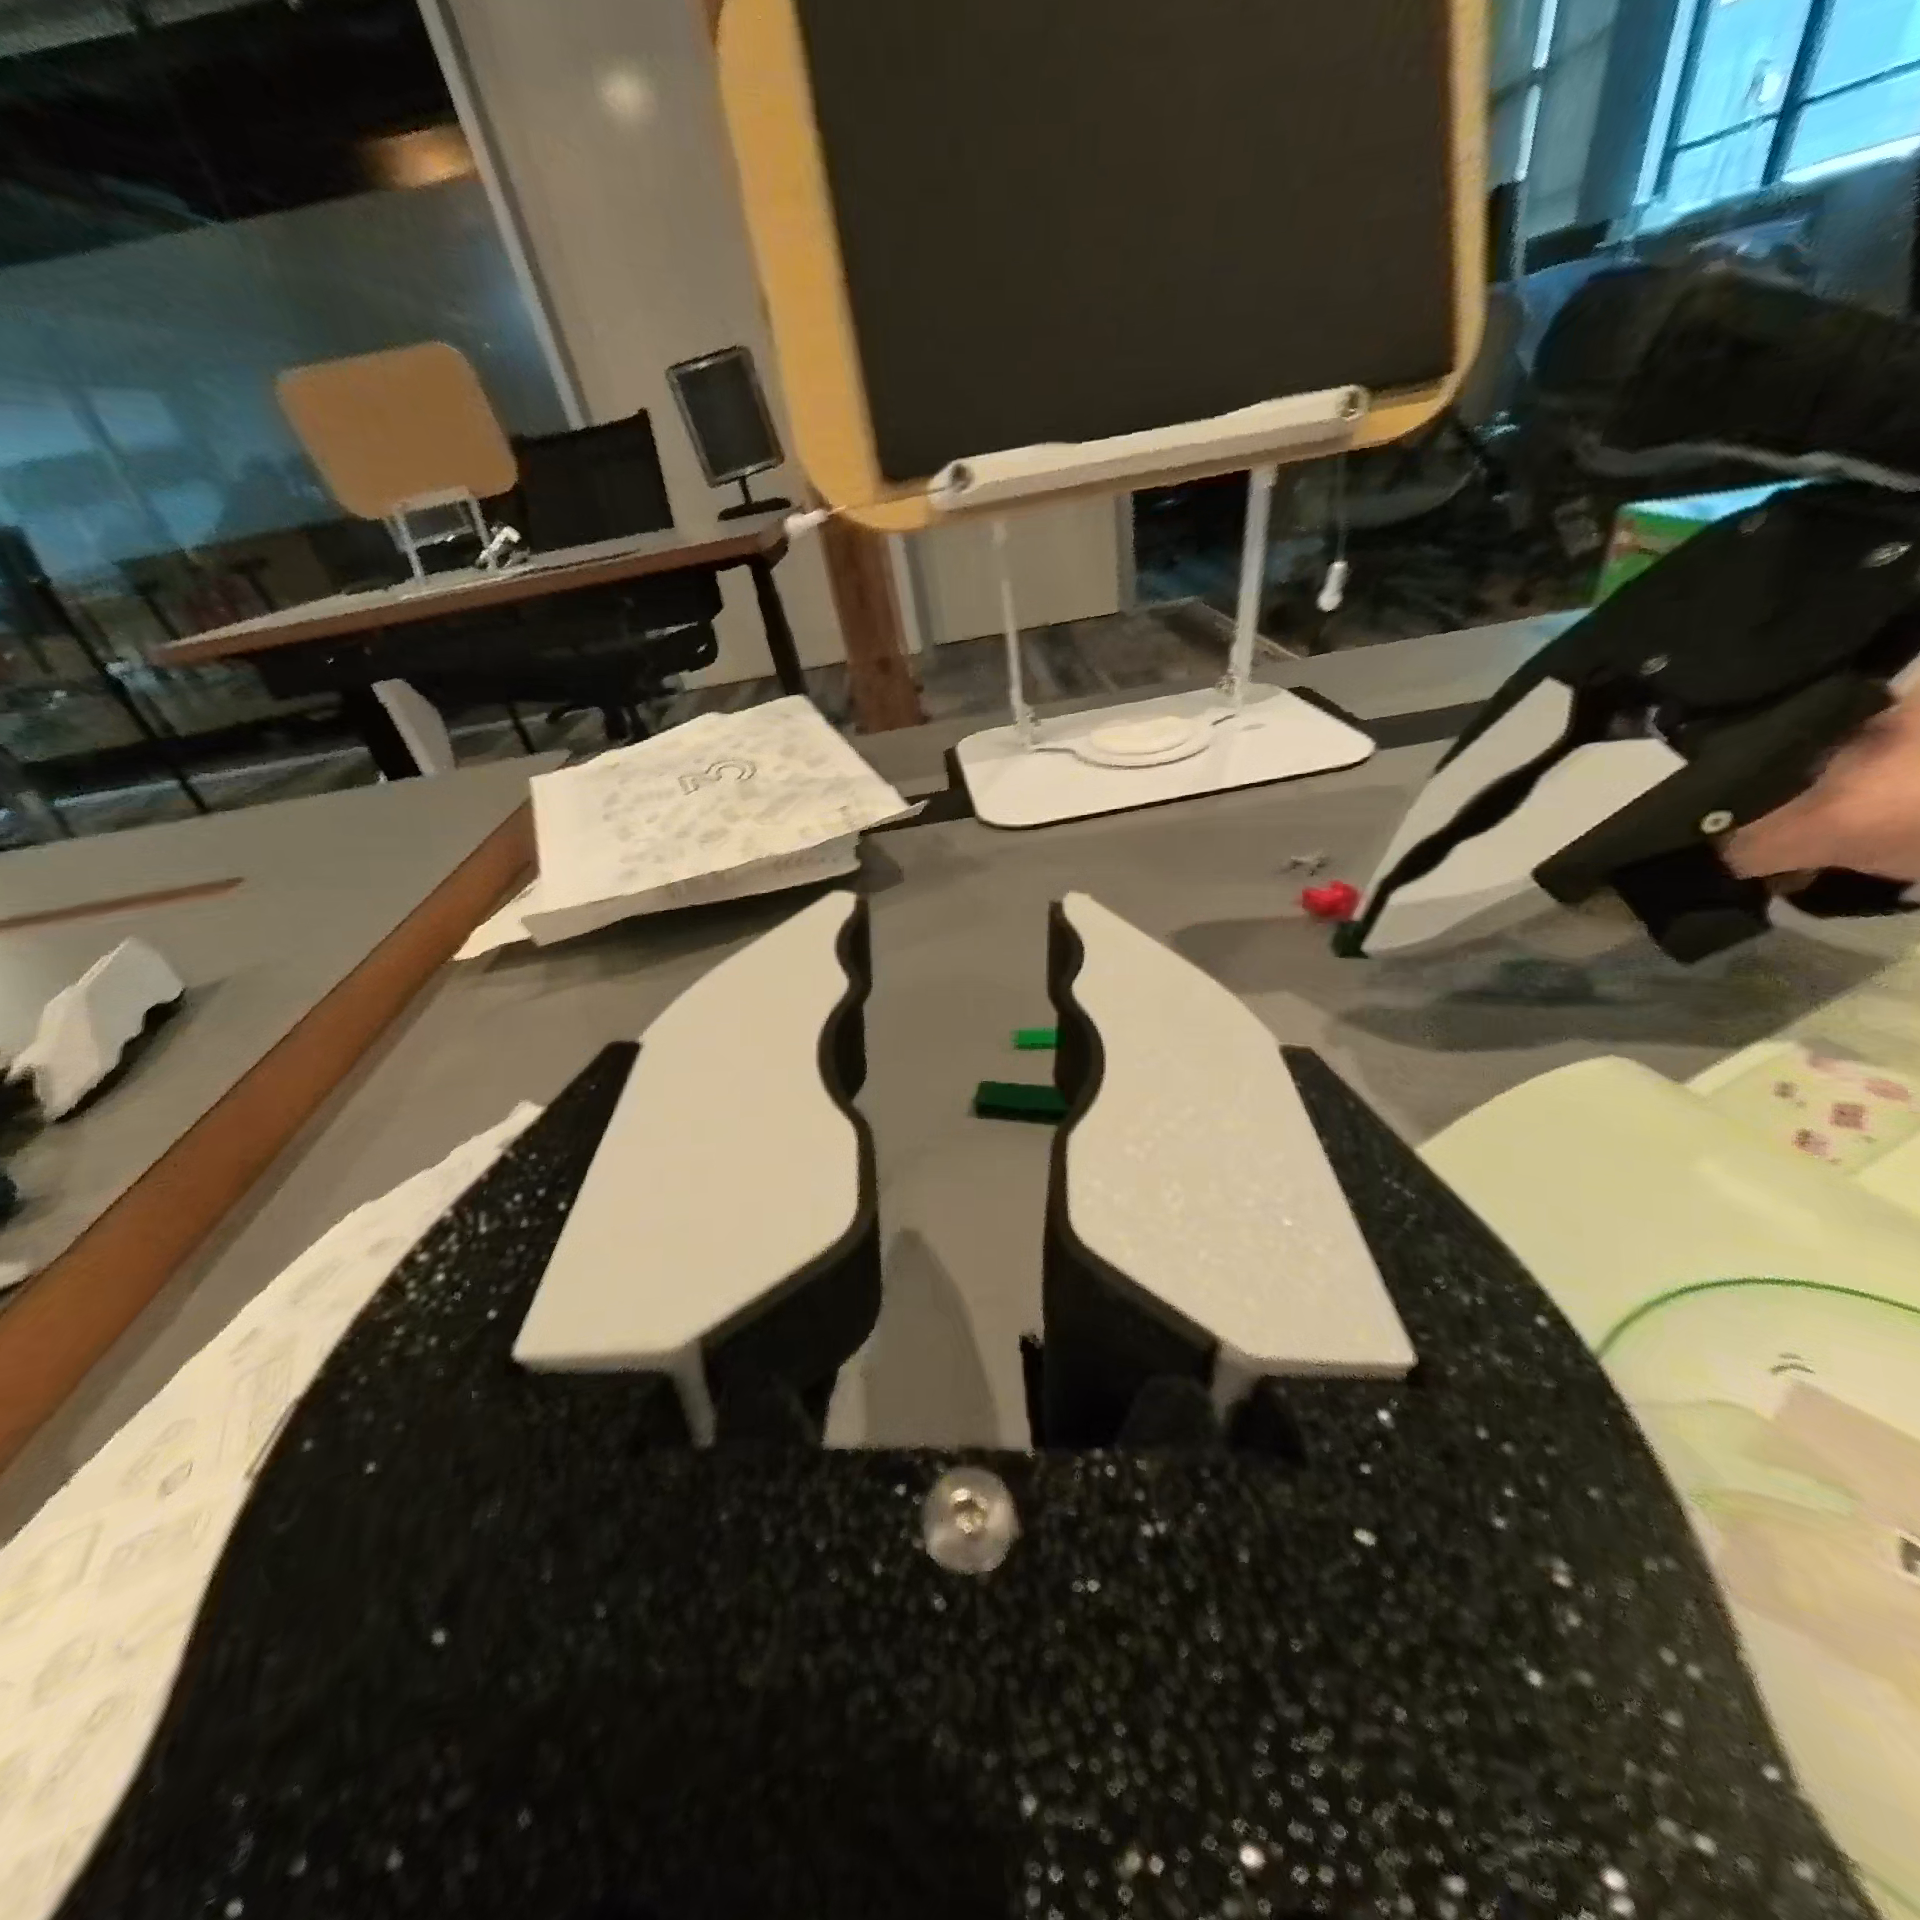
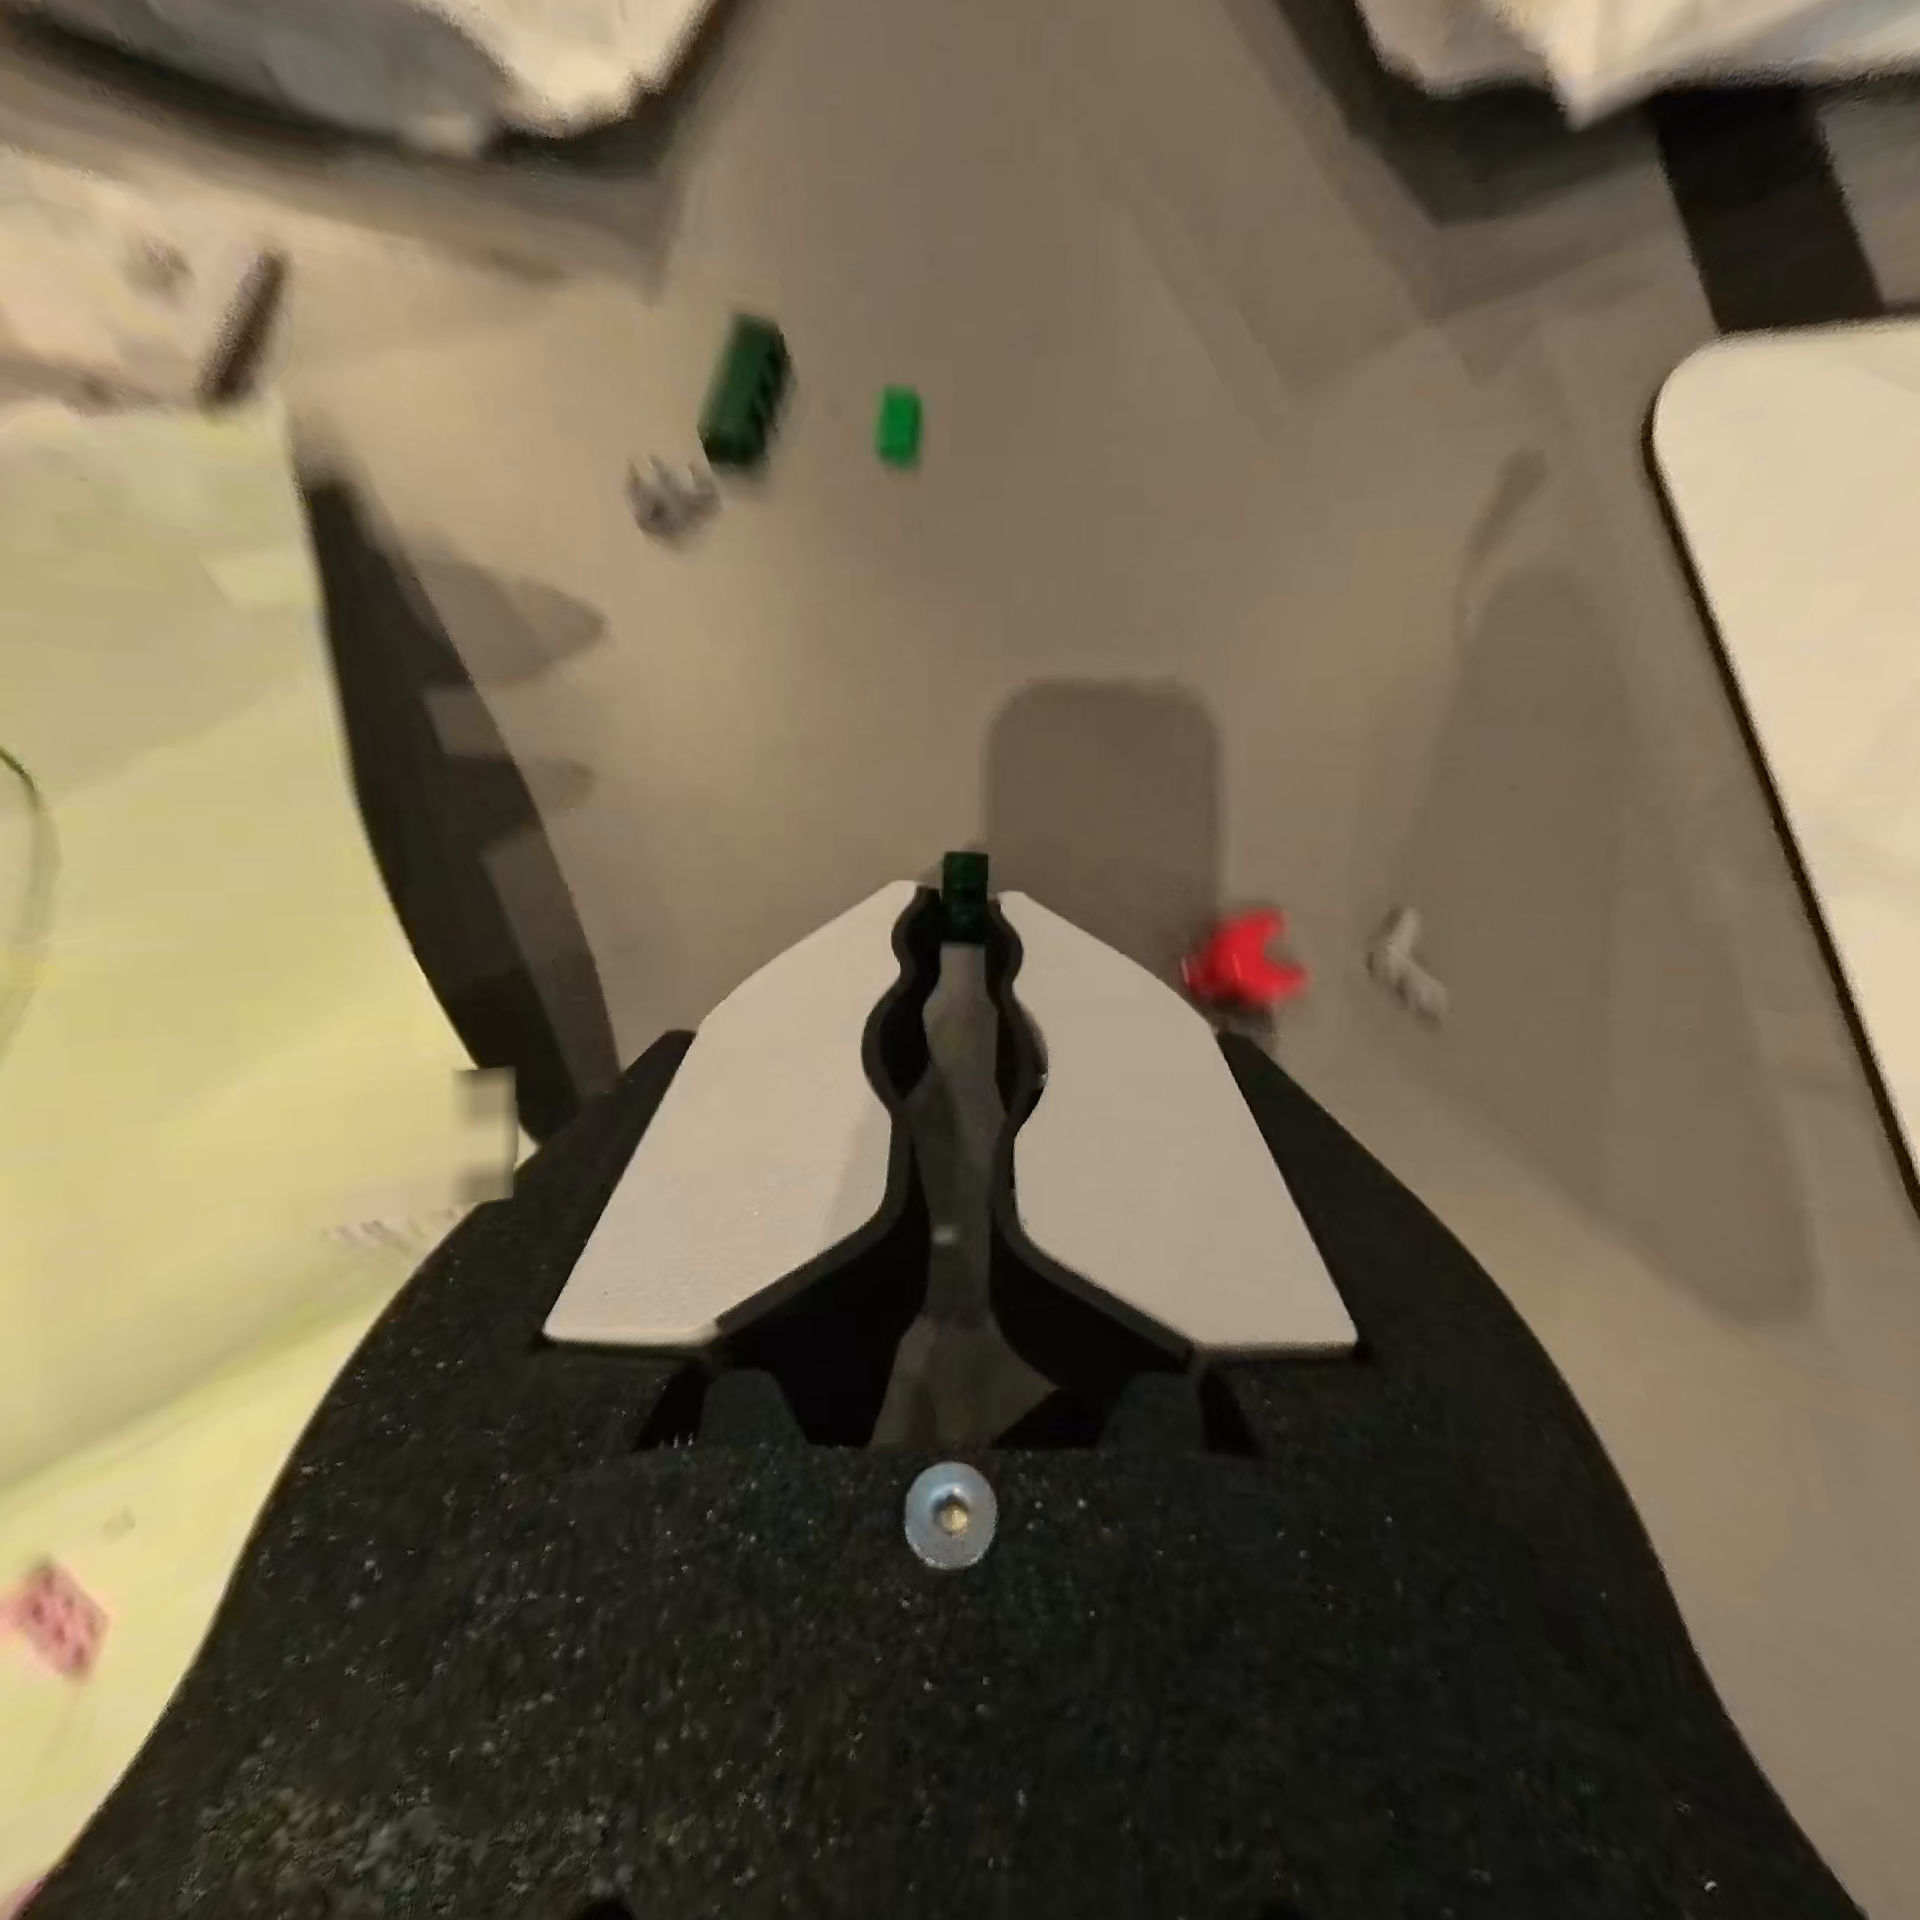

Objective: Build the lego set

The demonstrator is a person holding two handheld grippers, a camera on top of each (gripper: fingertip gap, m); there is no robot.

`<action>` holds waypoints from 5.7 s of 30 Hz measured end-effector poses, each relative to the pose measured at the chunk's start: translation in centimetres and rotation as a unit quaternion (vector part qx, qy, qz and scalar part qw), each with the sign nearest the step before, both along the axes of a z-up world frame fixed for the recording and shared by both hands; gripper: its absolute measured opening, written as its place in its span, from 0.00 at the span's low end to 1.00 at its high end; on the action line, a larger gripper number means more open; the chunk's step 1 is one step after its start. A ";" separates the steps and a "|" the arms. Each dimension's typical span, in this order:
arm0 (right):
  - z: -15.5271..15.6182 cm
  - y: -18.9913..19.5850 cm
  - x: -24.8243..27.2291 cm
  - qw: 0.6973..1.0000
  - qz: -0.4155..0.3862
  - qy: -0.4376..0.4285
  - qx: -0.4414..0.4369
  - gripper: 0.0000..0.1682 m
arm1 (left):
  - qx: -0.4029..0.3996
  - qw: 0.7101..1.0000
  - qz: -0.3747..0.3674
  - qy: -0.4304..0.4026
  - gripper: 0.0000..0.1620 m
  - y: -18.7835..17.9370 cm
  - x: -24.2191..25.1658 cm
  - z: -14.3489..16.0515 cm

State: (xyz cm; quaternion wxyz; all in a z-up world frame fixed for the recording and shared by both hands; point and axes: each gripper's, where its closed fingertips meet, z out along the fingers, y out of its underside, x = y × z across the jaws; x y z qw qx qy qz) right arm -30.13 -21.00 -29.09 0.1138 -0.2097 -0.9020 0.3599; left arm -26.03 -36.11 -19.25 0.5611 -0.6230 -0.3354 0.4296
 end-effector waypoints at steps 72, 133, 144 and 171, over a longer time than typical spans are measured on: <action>1.0 3.0 -3.7 0.996 -0.077 0.008 -0.032 0.15 | -0.035 0.998 0.041 -0.031 0.17 -1.0 -1.1 -3.0; -1.6 5.4 -8.4 0.984 -0.172 0.036 0.019 0.25 | -0.034 0.998 0.042 -0.037 0.17 -1.1 -1.2 -3.2; -1.1 6.8 -7.7 0.979 -0.203 0.000 0.033 0.20 | -0.032 0.998 0.040 -0.037 0.17 -1.1 -1.2 -3.1; 0.2 -10.3 -3.6 0.998 0.012 -0.013 -0.055 0.09 | -0.039 0.998 0.036 -0.032 0.16 -0.6 -1.1 -3.2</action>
